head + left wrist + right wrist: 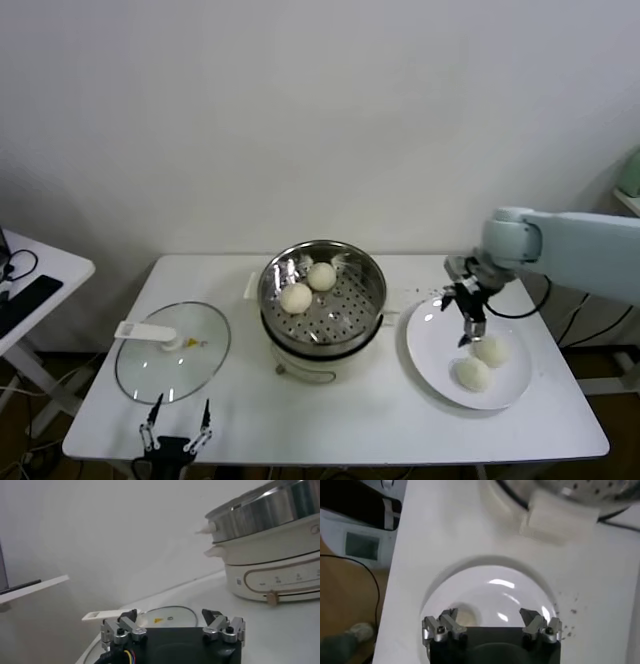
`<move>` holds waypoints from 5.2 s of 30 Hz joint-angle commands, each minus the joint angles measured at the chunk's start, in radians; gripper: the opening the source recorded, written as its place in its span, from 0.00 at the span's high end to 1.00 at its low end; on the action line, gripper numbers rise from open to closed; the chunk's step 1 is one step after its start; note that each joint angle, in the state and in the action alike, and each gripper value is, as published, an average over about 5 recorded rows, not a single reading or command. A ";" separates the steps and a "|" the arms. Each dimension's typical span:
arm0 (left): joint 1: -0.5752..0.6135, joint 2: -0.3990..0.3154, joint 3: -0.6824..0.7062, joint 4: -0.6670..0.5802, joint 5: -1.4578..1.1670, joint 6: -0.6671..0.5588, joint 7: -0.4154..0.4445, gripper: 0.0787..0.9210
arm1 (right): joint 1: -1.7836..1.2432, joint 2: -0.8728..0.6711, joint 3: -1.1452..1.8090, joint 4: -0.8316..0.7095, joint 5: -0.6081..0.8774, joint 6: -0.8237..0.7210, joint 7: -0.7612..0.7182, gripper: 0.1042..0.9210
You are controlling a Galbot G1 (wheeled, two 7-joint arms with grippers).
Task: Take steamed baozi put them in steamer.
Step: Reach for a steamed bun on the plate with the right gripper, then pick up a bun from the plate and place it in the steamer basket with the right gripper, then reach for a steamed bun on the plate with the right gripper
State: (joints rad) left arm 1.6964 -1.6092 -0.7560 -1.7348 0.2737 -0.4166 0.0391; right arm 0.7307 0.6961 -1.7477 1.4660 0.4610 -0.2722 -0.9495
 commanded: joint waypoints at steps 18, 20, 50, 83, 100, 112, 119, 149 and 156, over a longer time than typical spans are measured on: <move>0.012 -0.007 0.000 0.009 0.017 -0.005 -0.002 0.12 | -0.451 -0.155 0.326 -0.084 -0.235 0.005 0.045 0.12; 0.011 -0.008 0.001 0.009 0.020 -0.005 -0.002 0.12 | -0.473 -0.149 0.348 -0.095 -0.240 0.004 0.046 0.12; 0.008 -0.011 0.007 0.015 0.030 -0.007 -0.003 0.12 | -0.068 -0.122 0.163 -0.012 -0.233 0.152 -0.024 0.30; 0.014 -0.013 0.010 0.018 0.039 -0.015 -0.005 0.12 | 0.078 0.378 0.308 0.201 -0.439 0.575 -0.092 0.29; 0.015 -0.020 0.010 0.016 0.048 -0.016 -0.005 0.12 | -0.198 0.438 0.323 0.027 -0.578 0.576 -0.025 0.29; 0.016 -0.020 0.008 0.017 0.047 -0.017 -0.005 0.12 | -0.216 0.468 0.350 -0.024 -0.593 0.592 -0.010 0.29; 0.015 -0.019 0.009 0.016 0.047 -0.017 -0.004 0.12 | -0.162 0.465 0.340 -0.027 -0.500 0.619 -0.032 0.24; 0.013 -0.017 0.004 0.019 0.047 -0.018 -0.005 0.12 | 0.125 0.078 0.016 -0.130 0.012 0.153 -0.058 0.12; 0.015 -0.017 0.004 0.022 0.049 -0.020 -0.005 0.12 | 0.017 -0.066 0.040 -0.097 -0.086 0.116 -0.034 0.12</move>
State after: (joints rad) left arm 1.7097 -1.6092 -0.7519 -1.7153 0.3220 -0.4363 0.0342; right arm 0.8320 0.8542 -1.6775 1.3356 0.4039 0.0140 -1.0257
